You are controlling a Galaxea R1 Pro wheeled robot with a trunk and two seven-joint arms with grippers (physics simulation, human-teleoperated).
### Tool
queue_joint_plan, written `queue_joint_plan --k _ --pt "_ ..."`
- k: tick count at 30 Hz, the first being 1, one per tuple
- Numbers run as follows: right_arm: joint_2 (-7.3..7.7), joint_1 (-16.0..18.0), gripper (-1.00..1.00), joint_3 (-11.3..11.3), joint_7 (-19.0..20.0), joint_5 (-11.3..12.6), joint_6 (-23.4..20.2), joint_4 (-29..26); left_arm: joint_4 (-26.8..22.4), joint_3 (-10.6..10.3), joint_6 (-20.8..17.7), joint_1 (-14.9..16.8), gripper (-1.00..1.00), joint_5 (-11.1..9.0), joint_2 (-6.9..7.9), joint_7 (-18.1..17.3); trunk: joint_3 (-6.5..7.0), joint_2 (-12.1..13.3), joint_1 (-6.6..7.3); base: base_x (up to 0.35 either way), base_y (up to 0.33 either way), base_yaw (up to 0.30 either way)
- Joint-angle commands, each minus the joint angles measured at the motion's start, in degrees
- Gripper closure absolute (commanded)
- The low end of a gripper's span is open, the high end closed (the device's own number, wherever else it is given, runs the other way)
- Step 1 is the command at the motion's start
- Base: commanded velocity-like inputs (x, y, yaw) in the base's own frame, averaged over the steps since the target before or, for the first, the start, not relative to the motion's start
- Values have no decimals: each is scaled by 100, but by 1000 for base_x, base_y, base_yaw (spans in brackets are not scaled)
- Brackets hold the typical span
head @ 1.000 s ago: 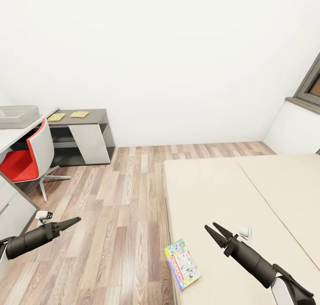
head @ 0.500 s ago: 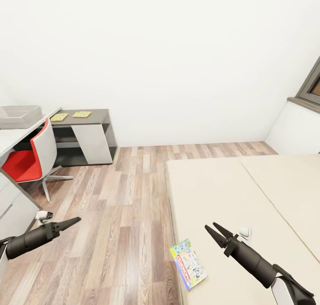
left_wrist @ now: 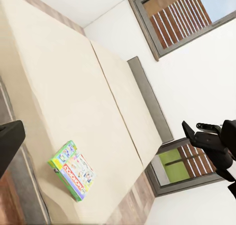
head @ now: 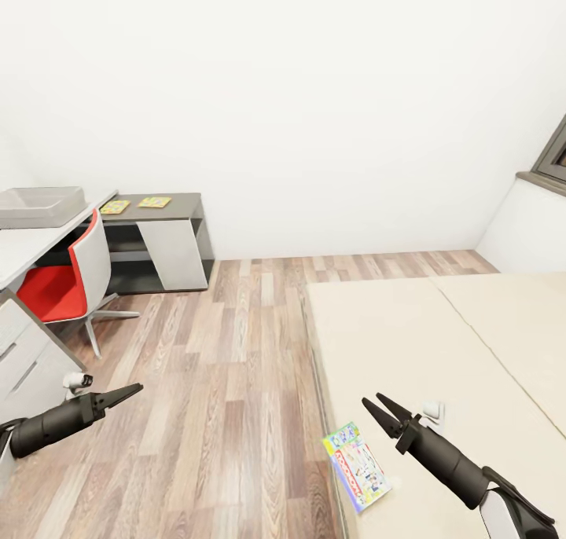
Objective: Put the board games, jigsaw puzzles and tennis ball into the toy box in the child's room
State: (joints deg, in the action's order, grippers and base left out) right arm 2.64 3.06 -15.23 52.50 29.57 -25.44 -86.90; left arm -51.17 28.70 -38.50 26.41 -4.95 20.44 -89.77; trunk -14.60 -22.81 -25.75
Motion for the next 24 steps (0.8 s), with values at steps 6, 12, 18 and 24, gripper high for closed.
queue_joint_plan --k 6,12,18,24 --pt "0 2 -100 1 6 40 -49 -2 2 -2 -61 4 -100 2 2 -23 -11 -11 -3 0 218 0" --pt "0 4 -100 8 6 40 -49 -2 3 -1 -61 4 -100 2 3 -23 -11 -11 -3 0 217 0" --pt "-2 2 -100 10 6 40 -47 -2 4 3 -61 4 -100 2 4 -23 -11 -11 -3 0 216 0" --pt "-1 2 -100 10 6 38 -47 -2 4 3 -61 4 -100 2 10 -23 -11 -11 -3 0 215 0"
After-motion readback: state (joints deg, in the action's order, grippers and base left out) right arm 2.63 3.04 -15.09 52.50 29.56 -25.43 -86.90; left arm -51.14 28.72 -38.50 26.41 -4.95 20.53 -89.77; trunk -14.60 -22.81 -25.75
